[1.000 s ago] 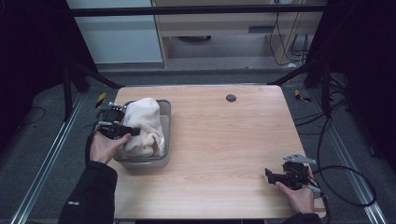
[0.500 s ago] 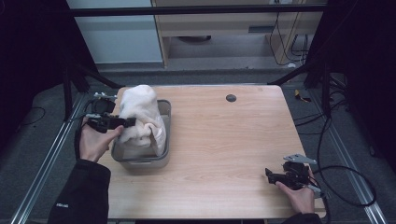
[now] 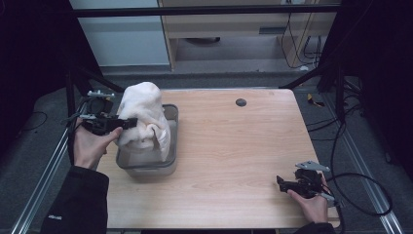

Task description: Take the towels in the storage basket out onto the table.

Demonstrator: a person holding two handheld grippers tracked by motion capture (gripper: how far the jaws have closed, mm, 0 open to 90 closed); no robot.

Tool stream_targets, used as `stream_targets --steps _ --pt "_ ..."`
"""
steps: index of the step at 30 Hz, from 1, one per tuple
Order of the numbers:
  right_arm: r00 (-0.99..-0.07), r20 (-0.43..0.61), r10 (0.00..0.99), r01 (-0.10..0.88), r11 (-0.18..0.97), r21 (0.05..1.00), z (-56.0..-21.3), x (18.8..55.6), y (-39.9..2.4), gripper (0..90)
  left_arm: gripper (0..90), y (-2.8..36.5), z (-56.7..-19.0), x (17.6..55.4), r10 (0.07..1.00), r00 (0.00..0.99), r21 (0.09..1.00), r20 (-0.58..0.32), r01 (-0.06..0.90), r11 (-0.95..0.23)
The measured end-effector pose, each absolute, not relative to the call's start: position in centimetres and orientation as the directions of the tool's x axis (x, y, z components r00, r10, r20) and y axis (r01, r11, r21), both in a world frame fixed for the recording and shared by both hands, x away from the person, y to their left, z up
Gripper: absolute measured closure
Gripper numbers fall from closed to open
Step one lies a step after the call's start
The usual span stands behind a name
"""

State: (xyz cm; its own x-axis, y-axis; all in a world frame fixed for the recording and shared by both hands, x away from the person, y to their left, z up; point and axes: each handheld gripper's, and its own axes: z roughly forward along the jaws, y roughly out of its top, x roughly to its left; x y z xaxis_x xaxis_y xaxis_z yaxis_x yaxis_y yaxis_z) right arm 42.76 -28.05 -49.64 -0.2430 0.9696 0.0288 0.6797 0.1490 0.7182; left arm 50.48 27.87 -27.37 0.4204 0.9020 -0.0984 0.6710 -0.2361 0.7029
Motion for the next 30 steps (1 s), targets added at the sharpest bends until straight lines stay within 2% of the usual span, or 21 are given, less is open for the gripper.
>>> stream_targets --steps 22,30 --pt "-0.246 0.021 0.969 0.675 0.156 0.722 -49.6 42.7 -28.1 4.4 54.3 28.3 -24.2 49.0 0.887 0.451 0.735 -0.097 0.634 -0.242" --pt "-0.246 0.019 0.969 0.673 0.156 0.723 -49.6 42.7 -28.1 4.5 54.3 27.4 -23.4 48.4 0.869 0.486 0.743 -0.093 0.615 -0.265"
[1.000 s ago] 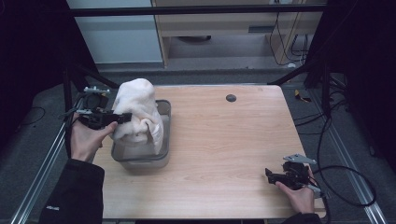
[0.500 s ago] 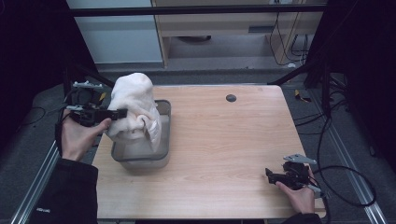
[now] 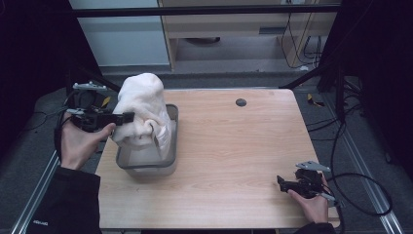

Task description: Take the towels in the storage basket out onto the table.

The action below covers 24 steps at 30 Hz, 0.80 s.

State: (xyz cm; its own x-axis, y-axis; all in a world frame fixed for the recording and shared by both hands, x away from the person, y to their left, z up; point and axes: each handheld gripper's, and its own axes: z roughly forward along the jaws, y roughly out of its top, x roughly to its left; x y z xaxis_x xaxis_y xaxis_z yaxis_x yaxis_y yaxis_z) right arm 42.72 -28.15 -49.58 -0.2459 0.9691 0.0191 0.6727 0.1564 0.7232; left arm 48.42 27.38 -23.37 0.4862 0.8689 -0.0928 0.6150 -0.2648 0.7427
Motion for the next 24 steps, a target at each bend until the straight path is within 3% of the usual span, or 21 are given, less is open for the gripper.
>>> stream_targets --steps 24 --pt "-0.245 0.024 0.969 0.668 0.150 0.729 -49.4 42.6 -28.2 4.6 54.2 21.1 -22.3 48.0 0.797 0.600 0.748 -0.067 0.559 -0.358"
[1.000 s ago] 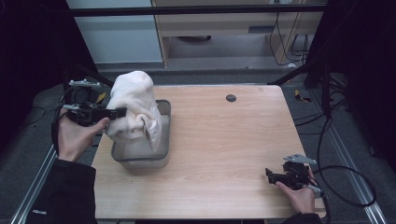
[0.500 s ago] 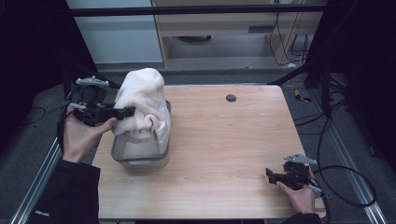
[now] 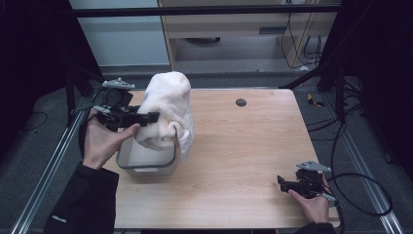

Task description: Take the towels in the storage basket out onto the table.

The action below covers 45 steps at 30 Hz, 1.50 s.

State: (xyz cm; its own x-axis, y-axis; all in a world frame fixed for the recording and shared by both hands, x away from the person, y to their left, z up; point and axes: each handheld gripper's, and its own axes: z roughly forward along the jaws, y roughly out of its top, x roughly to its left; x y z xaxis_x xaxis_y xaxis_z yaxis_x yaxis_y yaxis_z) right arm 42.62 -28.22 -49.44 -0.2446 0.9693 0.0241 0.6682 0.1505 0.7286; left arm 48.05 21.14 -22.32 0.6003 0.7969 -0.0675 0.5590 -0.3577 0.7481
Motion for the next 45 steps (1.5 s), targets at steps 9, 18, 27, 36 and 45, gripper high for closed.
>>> stream_targets --steps 9,18,27,36,45 --pt "-0.240 0.032 0.970 0.668 0.141 0.731 -49.4 42.6 -28.2 4.6 54.2 18.4 -22.5 48.5 0.766 0.640 0.746 -0.066 0.542 -0.388" --pt "-0.243 0.032 0.969 0.663 0.142 0.735 -49.3 42.5 -28.3 4.7 54.1 15.9 -22.8 48.9 0.744 0.666 0.741 -0.061 0.529 -0.414" --pt "-0.238 0.031 0.971 0.658 0.137 0.740 -49.3 42.5 -28.3 5.0 54.1 13.1 -23.9 49.6 0.714 0.697 0.728 -0.062 0.521 -0.446" --pt "-0.242 0.018 0.970 0.651 0.149 0.745 -49.3 42.5 -28.3 5.0 54.1 11.2 -25.3 50.0 0.701 0.711 0.718 -0.058 0.518 -0.466" --pt "-0.249 0.011 0.969 0.644 0.157 0.749 -49.3 42.4 -28.3 5.0 54.0 9.6 -27.0 50.4 0.685 0.726 0.702 -0.068 0.522 -0.484"
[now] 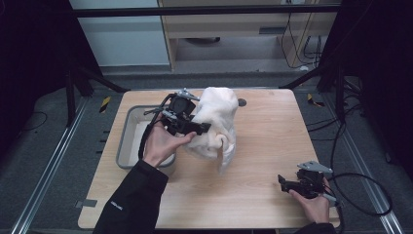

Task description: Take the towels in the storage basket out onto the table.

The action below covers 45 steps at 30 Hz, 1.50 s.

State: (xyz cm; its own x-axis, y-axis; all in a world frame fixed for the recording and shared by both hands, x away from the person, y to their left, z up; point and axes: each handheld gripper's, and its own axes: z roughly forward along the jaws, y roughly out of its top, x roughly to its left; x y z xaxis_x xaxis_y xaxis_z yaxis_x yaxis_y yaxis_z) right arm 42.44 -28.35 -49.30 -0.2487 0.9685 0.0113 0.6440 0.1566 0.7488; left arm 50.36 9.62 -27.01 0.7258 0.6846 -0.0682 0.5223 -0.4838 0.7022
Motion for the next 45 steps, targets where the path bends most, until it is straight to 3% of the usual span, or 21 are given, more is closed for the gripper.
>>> stream_targets --steps 45 --pt "-0.254 -0.006 0.967 0.638 0.172 0.751 -49.4 42.5 -28.3 5.0 51.6 3.9 -36.4 52.6 0.654 0.746 0.626 -0.121 0.569 -0.534"
